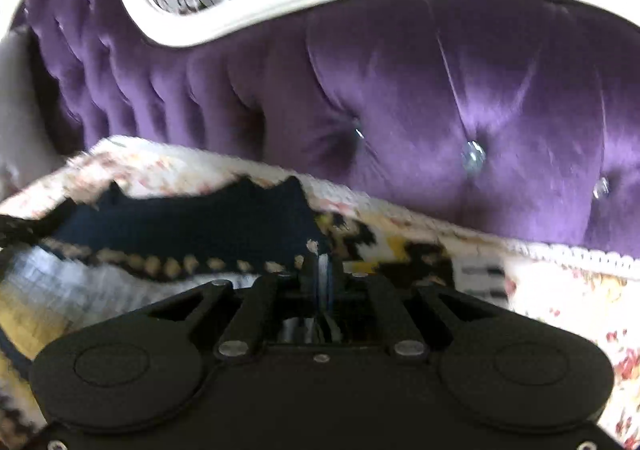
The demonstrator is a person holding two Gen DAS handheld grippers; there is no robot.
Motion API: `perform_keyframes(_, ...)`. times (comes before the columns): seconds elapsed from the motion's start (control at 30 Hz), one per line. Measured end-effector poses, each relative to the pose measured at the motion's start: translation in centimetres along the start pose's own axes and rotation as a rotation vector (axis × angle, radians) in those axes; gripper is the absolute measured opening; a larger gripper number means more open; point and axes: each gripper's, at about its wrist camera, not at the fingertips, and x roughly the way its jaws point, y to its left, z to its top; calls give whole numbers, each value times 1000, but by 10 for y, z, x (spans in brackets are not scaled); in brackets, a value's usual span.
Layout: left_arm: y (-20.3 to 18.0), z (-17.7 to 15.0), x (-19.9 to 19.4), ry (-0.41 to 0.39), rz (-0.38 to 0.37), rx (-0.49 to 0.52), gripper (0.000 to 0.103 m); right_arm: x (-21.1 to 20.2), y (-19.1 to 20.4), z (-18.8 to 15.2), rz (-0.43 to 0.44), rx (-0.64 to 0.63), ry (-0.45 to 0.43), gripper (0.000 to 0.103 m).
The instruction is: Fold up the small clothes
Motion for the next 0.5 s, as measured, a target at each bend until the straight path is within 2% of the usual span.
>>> perform_keyframes(0.03, 4, -4, -2, -9, 23, 7, 52, 0, -2, -6, -12, 5, -22, 17)
perform_keyframes(0.1, 12, -9, -1, -31, 52, -6, 65, -2, -7, -8, -27, 49, -39, 21)
perform_keyframes(0.13, 16, -11, -2, -35, 48, -42, 67, -2, -9, -9, -48, 60, -44, 22)
perform_keyframes(0.17, 21, -12, -2, -36, 35, -74, 67, -3, -9, -9, -67, 65, -47, 22)
perform_keyframes(0.23, 22, -6, -3, -17, 30, -75, 66, -2, -7, -10, -89, 55, -46, 26)
perform_keyframes(0.3, 24, 3, -10, 22, 42, -89, 65, 0, -7, -5, -103, 54, -34, 38)
perform_keyframes(0.37, 25, 9, -29, 19, 65, -99, 64, -10, -9, -1, -112, 65, -51, 50)
perform_keyframes(0.43, 22, 8, -56, -16, 66, -71, 64, -31, -8, 3, -118, 65, -98, 50)
perform_keyframes(0.5, 14, 1, -79, -29, 51, -42, 64, -57, -5, 6, -81, 77, -154, 51)
